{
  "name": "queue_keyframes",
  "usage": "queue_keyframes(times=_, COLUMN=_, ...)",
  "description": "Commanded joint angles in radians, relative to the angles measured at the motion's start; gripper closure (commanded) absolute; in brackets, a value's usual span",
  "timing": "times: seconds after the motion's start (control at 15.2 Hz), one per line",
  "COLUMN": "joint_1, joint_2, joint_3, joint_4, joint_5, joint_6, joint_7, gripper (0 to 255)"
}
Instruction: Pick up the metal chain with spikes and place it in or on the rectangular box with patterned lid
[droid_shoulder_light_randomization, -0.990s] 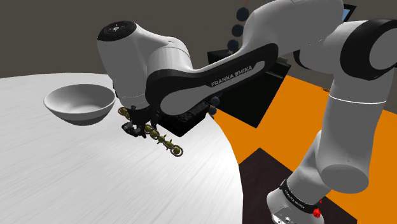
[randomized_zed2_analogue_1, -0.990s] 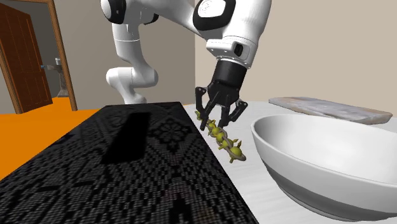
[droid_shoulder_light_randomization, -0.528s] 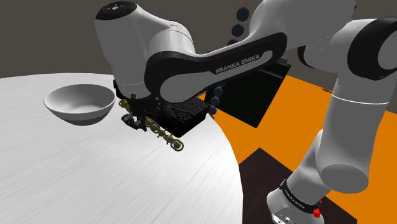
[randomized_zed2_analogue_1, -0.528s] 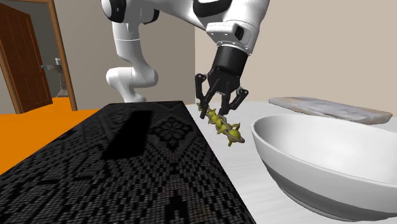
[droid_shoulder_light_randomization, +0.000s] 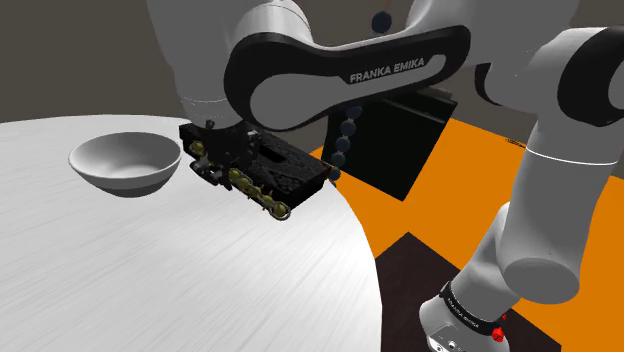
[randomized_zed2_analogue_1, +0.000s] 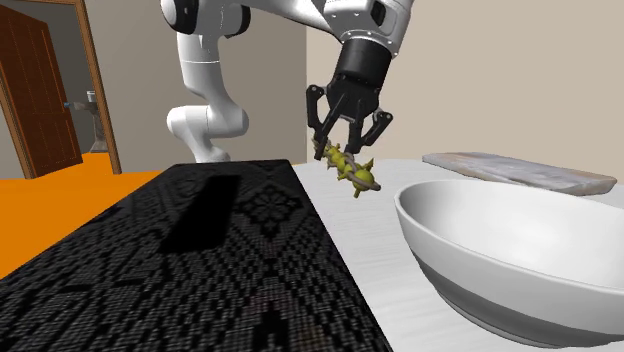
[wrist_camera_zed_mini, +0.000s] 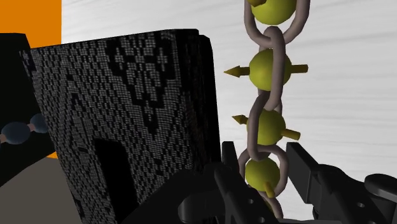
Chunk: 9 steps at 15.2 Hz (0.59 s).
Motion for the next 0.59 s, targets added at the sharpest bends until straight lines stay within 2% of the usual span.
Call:
queue_keyframes(times=0.0, joint_1=0.003, joint_2=-0.001, joint_3=0.002, joint_4=0.025, joint_5=0.003, joint_6=-0.025, joint_7=-0.008, gripper=255)
queue_keyframes(times=0.53, joint_1=0.013, joint_2=-0.01, joint_3=0.007, joint_4=0.12, joint_5=0.013, joint_6=-0.12, joint_7=-0.043, gripper=255)
